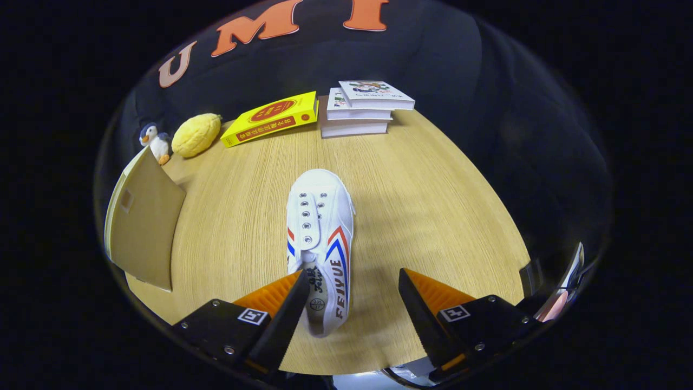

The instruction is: Open the storage box then place both shoes into the box .Put the left shoe in first, then the right shoe, with the right side of both shoes facing outward in a uniform manner.

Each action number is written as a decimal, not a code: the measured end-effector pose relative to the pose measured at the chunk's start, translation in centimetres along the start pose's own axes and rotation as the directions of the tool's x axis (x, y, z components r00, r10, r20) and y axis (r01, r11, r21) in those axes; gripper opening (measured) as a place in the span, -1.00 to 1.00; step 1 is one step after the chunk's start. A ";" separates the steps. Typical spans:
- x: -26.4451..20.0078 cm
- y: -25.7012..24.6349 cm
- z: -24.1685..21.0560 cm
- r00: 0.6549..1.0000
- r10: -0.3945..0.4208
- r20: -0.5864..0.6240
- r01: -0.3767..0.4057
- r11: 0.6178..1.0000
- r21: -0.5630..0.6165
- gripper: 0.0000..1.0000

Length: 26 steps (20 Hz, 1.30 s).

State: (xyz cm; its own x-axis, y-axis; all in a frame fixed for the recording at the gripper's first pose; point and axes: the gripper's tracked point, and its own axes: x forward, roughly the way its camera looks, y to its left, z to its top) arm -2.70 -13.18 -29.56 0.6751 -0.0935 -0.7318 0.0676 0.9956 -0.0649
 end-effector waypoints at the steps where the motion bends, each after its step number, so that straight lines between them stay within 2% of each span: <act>1: 0.3 0.1 0.1 1.000 0.007 -0.002 -0.007 1.000 -0.007 0.97; 6: 2.1 0.4 0.1 1.000 0.014 -0.025 -0.015 0.999 -0.047 0.69; 9: 3.3 1.1 -0.2 0.996 0.055 -0.066 -0.057 0.998 -0.034 0.44; 12: 3.6 1.8 0.1 0.992 0.101 -0.073 -0.104 0.994 -0.041 0.32; 14: 3.7 2.5 0.2 0.990 0.125 -0.070 -0.127 0.991 -0.035 -0.08; 15: 3.6 2.3 0.1 0.990 0.122 -0.071 -0.125 0.991 -0.043 -0.38; 16: 3.6 2.0 0.2 0.991 0.113 -0.065 -0.116 0.993 -0.036 -0.43; 19: 4.0 1.6 0.3 0.992 0.126 -0.022 -0.125 0.990 0.059 -0.99; 22: 3.1 1.6 1.3 0.983 0.174 0.055 -0.180 0.975 0.132 -1.00; 24: 2.0 3.3 2.8 0.968 0.235 0.091 -0.248 0.950 0.188 -1.00; 26: 1.4 4.3 5.0 0.957 0.253 0.142 -0.277 0.943 0.183 -1.00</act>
State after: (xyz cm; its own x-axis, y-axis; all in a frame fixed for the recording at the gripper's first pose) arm 2.18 -9.07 -27.45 0.7675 0.1620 -0.6203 0.0115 0.9639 0.2659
